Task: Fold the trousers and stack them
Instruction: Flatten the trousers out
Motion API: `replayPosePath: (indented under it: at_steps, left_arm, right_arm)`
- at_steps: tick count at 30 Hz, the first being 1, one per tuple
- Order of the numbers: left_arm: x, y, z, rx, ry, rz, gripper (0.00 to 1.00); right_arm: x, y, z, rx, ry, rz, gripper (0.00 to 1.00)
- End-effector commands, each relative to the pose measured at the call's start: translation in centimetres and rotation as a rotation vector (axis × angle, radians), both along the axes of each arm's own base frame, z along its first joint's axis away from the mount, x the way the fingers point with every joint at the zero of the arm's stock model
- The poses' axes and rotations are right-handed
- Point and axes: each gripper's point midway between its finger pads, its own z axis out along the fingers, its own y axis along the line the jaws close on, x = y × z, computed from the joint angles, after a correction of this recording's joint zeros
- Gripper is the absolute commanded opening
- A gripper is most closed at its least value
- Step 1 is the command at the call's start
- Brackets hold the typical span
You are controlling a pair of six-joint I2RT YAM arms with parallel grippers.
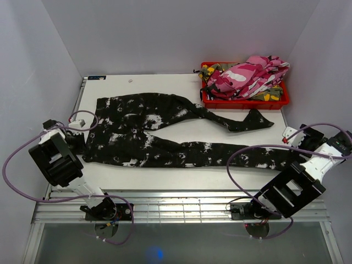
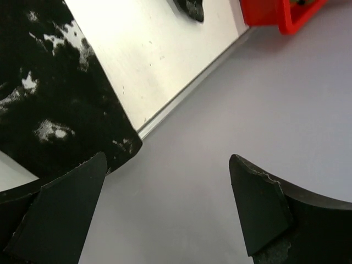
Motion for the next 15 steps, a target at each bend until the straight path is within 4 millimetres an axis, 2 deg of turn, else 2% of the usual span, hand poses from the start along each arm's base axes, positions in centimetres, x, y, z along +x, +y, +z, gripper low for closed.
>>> replayPosePath:
  at_steps: [1, 2, 3, 4, 7, 9, 11, 13, 14, 15]
  left_arm:
    - [-2.8, 1.2, -1.1, 0.098, 0.078, 0.015, 0.18]
    - [-4.2, 2.3, -1.4, 0.136, 0.115, 0.03, 0.06]
    - [-4.6, 2.8, -1.5, 0.149, 0.127, 0.045, 0.06]
    - [-5.3, 3.2, -1.7, 0.156, 0.141, 0.046, 0.0]
    - [-7.0, 5.2, -1.8, 0.181, 0.166, 0.09, 0.0]
    - [-7.8, 6.3, -1.5, 0.189, 0.163, 0.101, 0.0]
    - [-8.0, 6.6, -0.8, 0.185, 0.151, 0.092, 0.0]
    - [-8.0, 5.9, -0.1, 0.154, 0.138, 0.066, 0.08]
    - [-7.6, 5.1, 1.0, 0.124, 0.099, 0.032, 0.24]
    - [-7.1, 5.1, 1.5, 0.127, 0.065, 0.018, 0.34]
  right_arm:
    - [1.6, 0.6, 1.0, -0.081, 0.073, 0.036, 0.98]
    - [1.2, 1.8, -0.3, -0.012, 0.162, 0.0, 1.0]
    - [1.2, 1.9, -0.6, 0.016, 0.172, -0.023, 1.0]
    - [0.9, 2.1, -1.1, 0.029, 0.21, -0.039, 1.0]
    - [0.1, 3.6, -2.2, 0.138, 0.323, -0.085, 0.94]
    - [-0.4, 4.4, -2.3, 0.189, 0.38, -0.092, 0.9]
    - [-1.8, 5.8, -3.4, 0.272, 0.489, -0.11, 0.88]
    - [-3.0, 6.8, -4.6, 0.307, 0.557, -0.116, 0.84]
    - [-4.0, 7.5, -5.7, 0.313, 0.6, -0.121, 0.82]
    - [-3.6, 7.4, -5.6, 0.301, 0.582, -0.122, 0.81]
